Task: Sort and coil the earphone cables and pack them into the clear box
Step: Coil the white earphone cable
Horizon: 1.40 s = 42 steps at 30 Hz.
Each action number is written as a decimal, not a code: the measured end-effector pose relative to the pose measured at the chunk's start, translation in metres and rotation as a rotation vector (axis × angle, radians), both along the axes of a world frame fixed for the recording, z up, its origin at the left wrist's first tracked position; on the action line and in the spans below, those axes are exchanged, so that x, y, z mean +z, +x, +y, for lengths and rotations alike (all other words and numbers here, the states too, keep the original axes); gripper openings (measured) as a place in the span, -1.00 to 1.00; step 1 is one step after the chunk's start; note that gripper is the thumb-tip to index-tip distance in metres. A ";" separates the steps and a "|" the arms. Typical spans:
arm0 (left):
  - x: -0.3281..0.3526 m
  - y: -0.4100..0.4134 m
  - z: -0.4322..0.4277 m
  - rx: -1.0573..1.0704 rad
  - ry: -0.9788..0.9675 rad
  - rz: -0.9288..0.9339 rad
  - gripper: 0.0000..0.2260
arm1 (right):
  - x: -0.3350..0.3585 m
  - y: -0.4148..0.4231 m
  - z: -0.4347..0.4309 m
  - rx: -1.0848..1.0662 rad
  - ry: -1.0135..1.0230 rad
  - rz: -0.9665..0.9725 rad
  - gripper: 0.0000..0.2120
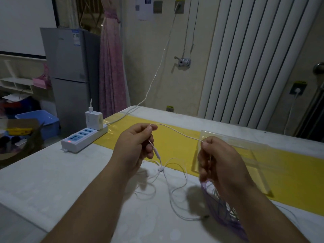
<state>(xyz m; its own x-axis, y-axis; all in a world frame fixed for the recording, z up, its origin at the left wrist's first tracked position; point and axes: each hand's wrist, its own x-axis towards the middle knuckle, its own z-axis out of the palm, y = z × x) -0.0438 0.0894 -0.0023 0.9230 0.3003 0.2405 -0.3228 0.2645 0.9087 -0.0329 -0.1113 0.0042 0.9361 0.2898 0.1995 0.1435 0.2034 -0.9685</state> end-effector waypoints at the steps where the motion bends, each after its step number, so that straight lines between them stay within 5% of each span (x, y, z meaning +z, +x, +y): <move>1: 0.001 0.000 0.001 0.004 -0.008 0.006 -0.89 | -0.001 0.000 0.001 -0.027 -0.057 -0.018 -0.72; 13: -0.003 -0.006 -0.008 -0.249 0.118 0.029 -0.82 | -0.016 -0.004 0.016 -0.306 -0.341 -0.285 -0.59; 19: -0.002 -0.009 -0.007 -0.200 0.265 0.046 -0.85 | -0.018 -0.007 0.021 -0.261 -0.298 -0.182 -0.73; 32: -0.001 -0.007 -0.006 -0.150 0.211 0.079 -0.92 | -0.010 -0.014 0.024 -0.008 -0.251 0.053 -0.74; 42: -0.003 -0.003 -0.007 -0.086 0.225 0.046 -0.93 | -0.016 -0.006 0.022 -0.062 -0.343 0.032 -0.72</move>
